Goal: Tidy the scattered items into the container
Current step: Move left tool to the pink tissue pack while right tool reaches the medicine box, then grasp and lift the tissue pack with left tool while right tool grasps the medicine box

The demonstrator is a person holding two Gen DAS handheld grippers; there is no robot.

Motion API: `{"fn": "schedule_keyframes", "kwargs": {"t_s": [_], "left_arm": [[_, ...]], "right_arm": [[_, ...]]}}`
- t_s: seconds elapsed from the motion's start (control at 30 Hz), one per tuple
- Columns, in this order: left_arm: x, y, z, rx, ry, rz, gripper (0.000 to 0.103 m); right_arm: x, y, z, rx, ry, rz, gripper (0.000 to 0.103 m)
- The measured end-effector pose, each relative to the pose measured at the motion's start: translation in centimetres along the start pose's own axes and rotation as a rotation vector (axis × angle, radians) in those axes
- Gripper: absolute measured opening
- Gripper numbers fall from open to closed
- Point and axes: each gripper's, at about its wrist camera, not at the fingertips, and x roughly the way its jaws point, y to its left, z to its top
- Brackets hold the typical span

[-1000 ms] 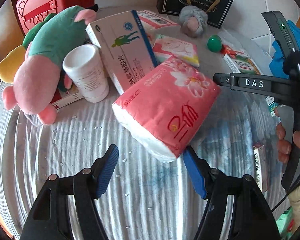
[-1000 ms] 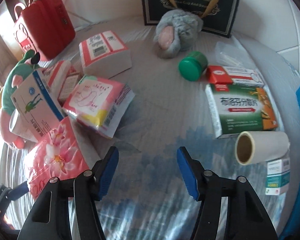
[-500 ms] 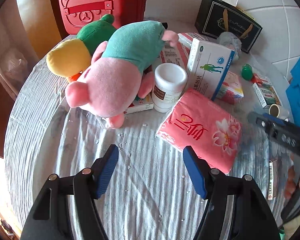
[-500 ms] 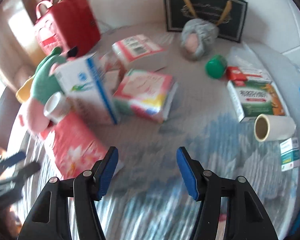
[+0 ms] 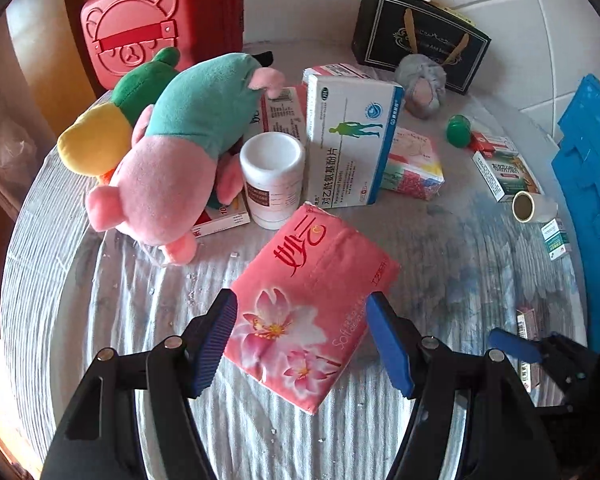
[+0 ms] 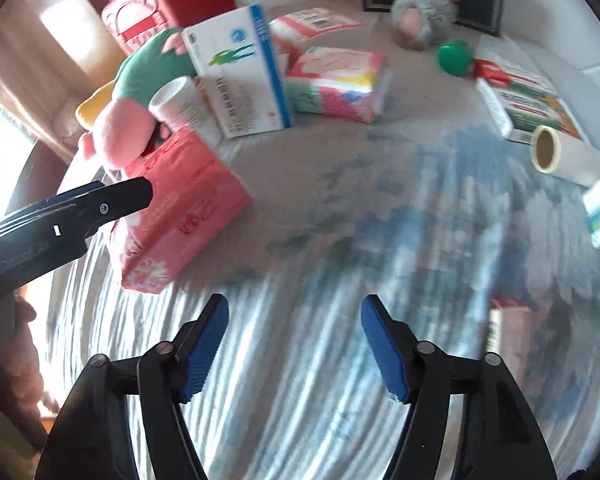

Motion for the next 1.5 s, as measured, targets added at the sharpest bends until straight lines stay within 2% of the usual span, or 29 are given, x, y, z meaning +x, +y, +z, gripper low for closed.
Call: {"fn": "schedule_keyframes", "kwargs": {"t_s": [0.03,0.07,0.1,0.13,0.17,0.2,0.23,0.3,0.43,0.57,0.6,0.63,0.7,0.83,0.9,0.93,1.03,1.07,1.13,1.17,1.3,1.5], "left_arm": [[0.8,-0.5,0.2,0.032,0.020,0.012,0.067],[1.4,-0.8,0.2,0.060,0.025,0.021,0.070],[1.7,-1.1,0.4,0.090,0.014,0.023,0.086],[2.1,-1.4,0.5,0.118,0.022,0.026,0.091],[2.8,-1.6,0.6,0.146,0.038,0.042,0.091],[3.4,-1.9,0.6,0.173,0.044,0.063,0.094],[3.9,-2.0,0.5,0.193,0.046,0.086,0.096],[4.1,-2.0,0.2,0.205,0.045,0.111,0.096],[2.9,-2.9,-0.6,0.224,0.047,0.055,0.096],[4.0,-3.0,-0.5,0.224,0.053,0.111,0.096],[4.3,-2.8,-0.4,0.210,0.051,0.120,0.096],[4.4,-2.6,-0.3,0.196,0.048,0.124,0.096],[4.3,-2.5,-0.3,0.192,0.041,0.112,0.096],[5.2,-1.7,-0.2,0.182,0.061,0.135,0.096],[5.3,-1.0,-0.3,0.153,0.056,0.135,0.090],[5.0,-0.8,-0.4,0.137,0.047,0.122,0.086],[3.9,-0.3,-0.9,0.087,0.049,0.072,0.081],[3.5,-0.3,-1.2,0.077,0.049,0.061,0.081],[2.3,-0.4,-1.6,0.068,0.033,0.053,0.081],[1.6,-0.5,-1.8,0.061,0.022,0.049,0.081],[-1.7,-0.9,-2.3,0.022,-0.029,0.005,0.081],[-6.3,-4.7,-1.7,0.010,-0.105,-0.035,0.081]], "right_arm": [[-0.8,-0.9,-0.5,0.015,-0.018,-0.034,0.087],[-1.6,-1.8,-1.0,0.029,-0.031,-0.069,0.088],[-2.1,-2.6,-1.5,0.042,-0.038,-0.096,0.088],[-2.6,-3.6,-1.8,0.058,-0.043,-0.120,0.088],[-2.9,-4.4,-2.2,0.073,-0.044,-0.140,0.089],[-2.8,-5.2,-2.6,0.091,-0.037,-0.159,0.095],[-2.8,-6.1,-3.2,0.109,-0.026,-0.177,0.103],[-2.4,-7.7,-3.6,0.143,-0.008,-0.206,0.103],[-2.4,-9.5,-4.7,0.173,-0.009,-0.233,0.103],[-2.2,-10.9,-4.3,0.187,-0.026,-0.252,0.103],[-2.0,-11.1,-4.1,0.193,-0.027,-0.257,0.096],[-1.8,-11.2,-4.0,0.200,-0.029,-0.259,0.072],[-1.1,-11.6,-3.8,0.217,-0.010,-0.248,0.039],[-0.6,-11.2,-3.6,0.194,-0.003,-0.248,0.043],[-0.6,-11.1,-3.4,0.186,-0.001,-0.249,0.045],[-0.6,-11.1,-3.3,0.189,0.003,-0.249,0.045],[-0.4,-10.9,-3.1,0.186,0.016,-0.262,0.045],[-0.4,-10.7,-3.0,0.180,0.021,-0.273,0.044],[-0.5,-10.6,-3.0,0.176,0.029,-0.283,0.028],[-0.8,-10.5,-3.0,0.179,0.029,-0.267,0.028],[-2.8,-9.8,-2.9,0.153,-0.012,-0.249,0.028],[-7.7,-8.8,-2.5,0.091,-0.109,-0.201,0.028]]}}
